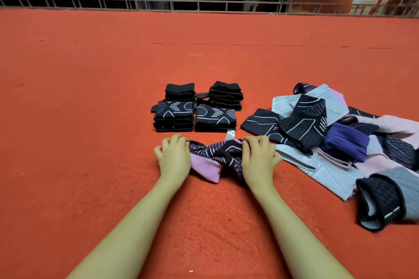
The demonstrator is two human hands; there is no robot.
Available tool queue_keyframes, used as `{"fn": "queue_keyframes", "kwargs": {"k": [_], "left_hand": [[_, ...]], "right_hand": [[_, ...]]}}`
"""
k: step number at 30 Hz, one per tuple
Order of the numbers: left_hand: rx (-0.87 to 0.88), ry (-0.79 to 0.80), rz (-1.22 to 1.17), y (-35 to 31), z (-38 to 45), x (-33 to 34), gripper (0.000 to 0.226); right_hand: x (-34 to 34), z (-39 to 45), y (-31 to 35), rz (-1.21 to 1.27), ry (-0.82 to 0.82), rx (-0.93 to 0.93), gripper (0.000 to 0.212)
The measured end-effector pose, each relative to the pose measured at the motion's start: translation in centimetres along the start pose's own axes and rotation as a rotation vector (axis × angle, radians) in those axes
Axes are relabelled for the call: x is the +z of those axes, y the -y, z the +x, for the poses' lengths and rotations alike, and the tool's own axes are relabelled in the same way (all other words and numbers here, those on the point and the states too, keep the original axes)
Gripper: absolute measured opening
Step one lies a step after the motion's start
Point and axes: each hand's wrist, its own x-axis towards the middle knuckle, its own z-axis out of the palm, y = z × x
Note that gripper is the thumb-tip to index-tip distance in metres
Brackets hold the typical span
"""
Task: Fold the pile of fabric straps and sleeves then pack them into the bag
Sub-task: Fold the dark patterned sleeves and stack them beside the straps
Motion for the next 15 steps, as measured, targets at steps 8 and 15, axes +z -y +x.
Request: {"fn": "queue_keyframes", "kwargs": {"k": [8,15], "left_hand": [[0.655,-0.142,-0.173,-1.0,-3.8,0.1,0.031],[0.675,-0.245,-0.182,-0.5,-4.8,0.9,0.009]], "right_hand": [[-0.7,-1.5,-0.7,-0.047,0.086,-0.446,0.032],[0.3,-2.2,-2.3,-0.218,-0.052,-0.564,0.022]]}}
